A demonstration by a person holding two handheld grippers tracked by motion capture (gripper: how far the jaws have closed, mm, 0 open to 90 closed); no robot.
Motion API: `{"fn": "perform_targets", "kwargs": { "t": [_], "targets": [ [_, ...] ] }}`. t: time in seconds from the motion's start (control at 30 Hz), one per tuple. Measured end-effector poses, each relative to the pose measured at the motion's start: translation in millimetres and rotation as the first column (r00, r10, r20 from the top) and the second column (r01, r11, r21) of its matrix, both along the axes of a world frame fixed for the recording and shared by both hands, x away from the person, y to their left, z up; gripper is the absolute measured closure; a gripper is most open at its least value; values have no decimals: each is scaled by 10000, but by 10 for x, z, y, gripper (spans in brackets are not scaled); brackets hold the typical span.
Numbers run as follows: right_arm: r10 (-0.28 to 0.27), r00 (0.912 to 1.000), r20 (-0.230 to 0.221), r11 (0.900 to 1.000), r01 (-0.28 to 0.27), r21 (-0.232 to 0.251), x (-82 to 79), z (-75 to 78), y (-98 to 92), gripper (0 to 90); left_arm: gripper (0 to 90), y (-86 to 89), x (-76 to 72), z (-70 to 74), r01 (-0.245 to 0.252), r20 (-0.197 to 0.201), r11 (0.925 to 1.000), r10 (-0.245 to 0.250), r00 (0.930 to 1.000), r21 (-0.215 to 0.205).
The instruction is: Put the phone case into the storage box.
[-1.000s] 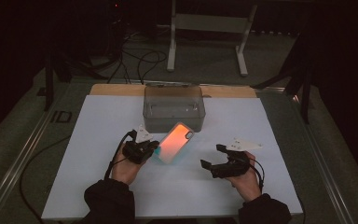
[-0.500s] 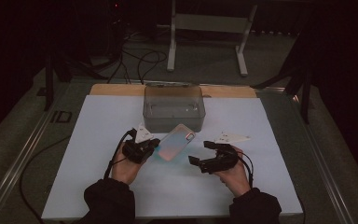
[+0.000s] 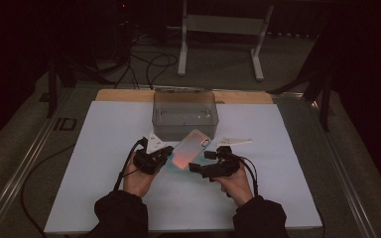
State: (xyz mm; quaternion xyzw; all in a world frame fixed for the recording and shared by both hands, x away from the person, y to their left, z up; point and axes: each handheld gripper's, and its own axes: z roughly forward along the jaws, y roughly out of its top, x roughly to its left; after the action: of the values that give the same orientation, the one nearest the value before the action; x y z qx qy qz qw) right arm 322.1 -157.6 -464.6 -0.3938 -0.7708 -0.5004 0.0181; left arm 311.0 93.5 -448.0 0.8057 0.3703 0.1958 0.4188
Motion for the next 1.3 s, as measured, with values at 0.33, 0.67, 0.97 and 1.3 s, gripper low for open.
{"fn": "perform_targets", "kwargs": {
  "t": [0.33,0.67,0.97,1.3],
  "targets": [
    [-539,9957,-751,9979,563,305,36,27,69,303,893,-56,-12,-14,-55,57,9999,56,10000,-158],
    [-984,9894,-1065,9943,1020,296,38,74,51,547,894,-147,-31,-80,-214,-39,9998,214,9998,-6],
    [-1174,9888,-923,9914,1221,471,37,147,38,694,893,-205,-64,-117,-413,-157,9989,410,9990,-208],
    [-1885,9799,-651,9817,1899,163,38,233,108,782,890,-228,-108,-145,-762,-334,9956,744,9967,-540]
  ]
}}
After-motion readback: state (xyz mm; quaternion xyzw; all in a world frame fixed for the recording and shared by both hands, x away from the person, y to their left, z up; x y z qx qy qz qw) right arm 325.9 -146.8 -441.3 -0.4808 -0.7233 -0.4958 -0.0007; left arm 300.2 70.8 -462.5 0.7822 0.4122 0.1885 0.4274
